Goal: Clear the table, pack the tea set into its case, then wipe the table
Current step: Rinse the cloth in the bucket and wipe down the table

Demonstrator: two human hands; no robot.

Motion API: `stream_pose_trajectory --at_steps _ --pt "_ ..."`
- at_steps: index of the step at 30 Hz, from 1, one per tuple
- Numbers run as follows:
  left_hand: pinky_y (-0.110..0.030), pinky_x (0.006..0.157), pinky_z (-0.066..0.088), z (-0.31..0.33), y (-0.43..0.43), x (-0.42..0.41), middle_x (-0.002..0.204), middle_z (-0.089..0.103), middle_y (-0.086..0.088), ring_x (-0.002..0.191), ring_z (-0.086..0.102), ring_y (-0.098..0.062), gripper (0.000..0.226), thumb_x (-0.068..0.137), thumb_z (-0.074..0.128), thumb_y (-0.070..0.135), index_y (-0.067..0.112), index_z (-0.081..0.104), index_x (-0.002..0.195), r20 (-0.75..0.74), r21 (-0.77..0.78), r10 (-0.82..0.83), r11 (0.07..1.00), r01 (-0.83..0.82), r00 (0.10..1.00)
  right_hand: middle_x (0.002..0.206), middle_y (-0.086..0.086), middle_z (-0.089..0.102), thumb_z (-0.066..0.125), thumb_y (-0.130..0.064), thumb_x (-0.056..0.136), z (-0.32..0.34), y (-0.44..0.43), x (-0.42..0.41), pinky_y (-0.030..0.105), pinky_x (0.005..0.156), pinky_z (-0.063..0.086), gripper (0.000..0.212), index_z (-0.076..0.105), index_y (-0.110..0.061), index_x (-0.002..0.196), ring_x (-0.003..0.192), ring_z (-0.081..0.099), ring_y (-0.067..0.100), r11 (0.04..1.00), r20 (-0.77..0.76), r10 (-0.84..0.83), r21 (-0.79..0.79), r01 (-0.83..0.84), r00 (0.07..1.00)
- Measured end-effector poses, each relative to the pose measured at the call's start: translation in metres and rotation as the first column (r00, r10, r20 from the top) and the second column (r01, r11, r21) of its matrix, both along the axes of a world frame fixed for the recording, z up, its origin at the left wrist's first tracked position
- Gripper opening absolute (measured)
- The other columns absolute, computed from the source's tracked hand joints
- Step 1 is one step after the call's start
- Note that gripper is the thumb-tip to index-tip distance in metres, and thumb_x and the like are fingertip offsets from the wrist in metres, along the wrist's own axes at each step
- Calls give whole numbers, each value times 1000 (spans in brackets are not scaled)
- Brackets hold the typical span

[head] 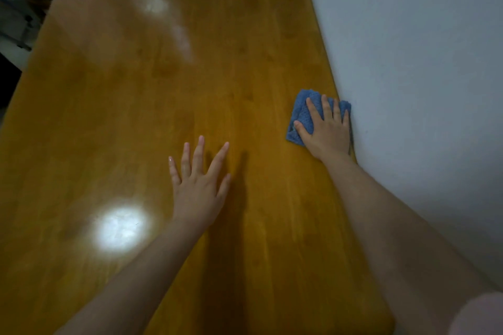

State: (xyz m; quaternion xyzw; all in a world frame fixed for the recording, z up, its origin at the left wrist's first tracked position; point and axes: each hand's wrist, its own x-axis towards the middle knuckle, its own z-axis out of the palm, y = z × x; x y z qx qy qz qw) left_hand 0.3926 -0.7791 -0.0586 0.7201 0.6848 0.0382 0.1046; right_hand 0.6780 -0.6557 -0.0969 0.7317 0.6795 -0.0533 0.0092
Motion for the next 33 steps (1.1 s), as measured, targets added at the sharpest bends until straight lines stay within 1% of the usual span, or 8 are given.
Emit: stream_pose_trajectory --at_steps 5,11,14,17,20,23,25,33 --pt "-55 115 -8 1 -7 6 163 -1 -4 148 -8 -30 62 91 14 60 46 8 151 -6 20 -21 1000 21 1000 164 4 5 21 -69 95 1 19 4 50 120 -1 71 10 -33 156 150 0 29 1000 -34 11 13 -11 999" --pt "-55 115 -7 -2 -23 -1 163 2 -4 149 -6 -30 61 91 16 59 46 10 151 -16 20 -23 1000 23 1000 164 5 3 19 -67 96 3 4 0 50 119 -4 71 8 -32 156 150 -1 30 1000 -30 26 -6 -26 999" --pt "-55 115 -8 -4 -31 -6 163 2 -5 149 -5 -31 62 90 16 59 46 10 151 -11 -3 -1 1000 1 1000 164 5 2 19 -67 96 4 -22 -7 51 118 -7 70 8 -32 156 150 -3 29 1000 -28 27 -14 -27 999" --pt "-53 114 -11 -6 -41 -12 163 1 -5 148 -6 -31 63 89 15 60 47 9 151 4 -22 14 1000 -14 1000 164 4 2 19 -67 96 5 -49 -16 53 119 -5 71 7 -33 156 150 -3 30 999 -16 28 -21 -29 999" --pt "-52 114 -12 -6 -53 -19 162 0 -5 148 -7 -31 61 92 18 59 46 8 151 24 -22 20 1000 -20 1000 164 3 1 19 -68 95 5 -79 -29 54 119 -5 71 7 -34 156 150 -4 30 999 -24 29 -30 -30 999" --pt "-53 115 -12 -5 -64 -27 163 -3 -4 148 -10 -29 58 99 26 55 46 5 151 34 -45 28 999 -26 999 164 3 1 11 -71 91 5 -111 -45 56 118 -5 74 7 -35 155 150 -4 30 998 -37 40 -38 -42 999" --pt "-53 115 -11 -4 -70 -34 163 -5 -4 148 -11 -28 60 98 30 54 46 2 151 49 -66 37 997 -34 998 164 2 2 7 -72 89 5 -136 -60 57 118 -4 75 7 -36 155 150 -3 31 998 -34 54 -33 -55 998" --pt "-53 115 -11 4 -80 -75 163 -4 -4 148 -10 -28 60 98 28 54 45 2 151 70 -32 19 999 -17 997 164 2 5 9 -70 90 3 -211 -133 59 117 -4 72 11 -37 155 150 -2 32 997 -51 66 -23 -68 996"
